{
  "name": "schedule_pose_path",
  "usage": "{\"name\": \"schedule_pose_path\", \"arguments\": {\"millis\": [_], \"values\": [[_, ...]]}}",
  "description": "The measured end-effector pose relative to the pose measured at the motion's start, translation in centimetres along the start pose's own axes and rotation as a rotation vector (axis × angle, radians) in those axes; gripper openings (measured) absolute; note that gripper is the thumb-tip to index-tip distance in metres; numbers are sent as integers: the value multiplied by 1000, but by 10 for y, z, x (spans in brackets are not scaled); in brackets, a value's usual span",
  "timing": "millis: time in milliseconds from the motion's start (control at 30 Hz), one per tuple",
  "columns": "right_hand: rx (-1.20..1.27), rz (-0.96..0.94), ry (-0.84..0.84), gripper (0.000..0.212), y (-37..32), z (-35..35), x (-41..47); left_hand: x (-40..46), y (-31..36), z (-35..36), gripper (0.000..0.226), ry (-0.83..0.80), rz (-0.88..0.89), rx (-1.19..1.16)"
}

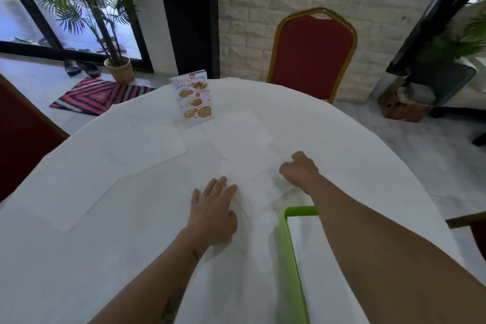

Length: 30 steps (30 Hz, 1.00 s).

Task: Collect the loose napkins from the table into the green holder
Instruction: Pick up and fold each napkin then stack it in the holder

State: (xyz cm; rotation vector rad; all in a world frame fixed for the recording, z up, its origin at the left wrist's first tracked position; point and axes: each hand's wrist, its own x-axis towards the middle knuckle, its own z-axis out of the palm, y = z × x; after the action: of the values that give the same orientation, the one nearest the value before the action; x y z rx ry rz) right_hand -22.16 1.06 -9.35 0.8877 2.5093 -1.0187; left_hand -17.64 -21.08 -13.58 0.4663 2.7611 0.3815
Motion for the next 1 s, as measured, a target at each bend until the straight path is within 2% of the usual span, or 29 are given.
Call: {"name": "schedule_pose_path", "arguments": {"millis": [100, 233, 367, 467, 533, 567, 667, 800, 867, 1000], "values": [[79, 29, -89, 70, -6, 7, 3, 0, -5, 5, 64, 16, 40, 4], [178, 21, -93, 40, -17, 7, -5, -1, -10, 5, 63, 44, 59, -13], [162, -198, -109, 24, -25, 7, -26, -4, -13, 4, 64, 103, 63, -73], [13, -300, -274, 22, -29, 11, -43, -9, -19, 4, 60, 180, -24, -242], [-57, -310, -419, 30, -30, 14, -49, -13, -24, 4, 62, 203, -69, -316], [-53, -298, -429, 34, -29, 16, -49, -13, -25, 4, 66, 209, -77, -339], [-88, -261, -241, 46, -25, 23, -39, -14, -27, 5, 79, 201, -63, -331], [-306, -169, -134, 56, -24, 40, -36, -18, -21, 8, 62, 168, 68, -63], [-253, -127, -115, 53, -29, 47, -38, -18, -19, 9, 61, 133, 93, 38], [11, -71, -158, 55, -40, 61, -40, -12, -22, 4, 67, 79, 97, 85]]}}
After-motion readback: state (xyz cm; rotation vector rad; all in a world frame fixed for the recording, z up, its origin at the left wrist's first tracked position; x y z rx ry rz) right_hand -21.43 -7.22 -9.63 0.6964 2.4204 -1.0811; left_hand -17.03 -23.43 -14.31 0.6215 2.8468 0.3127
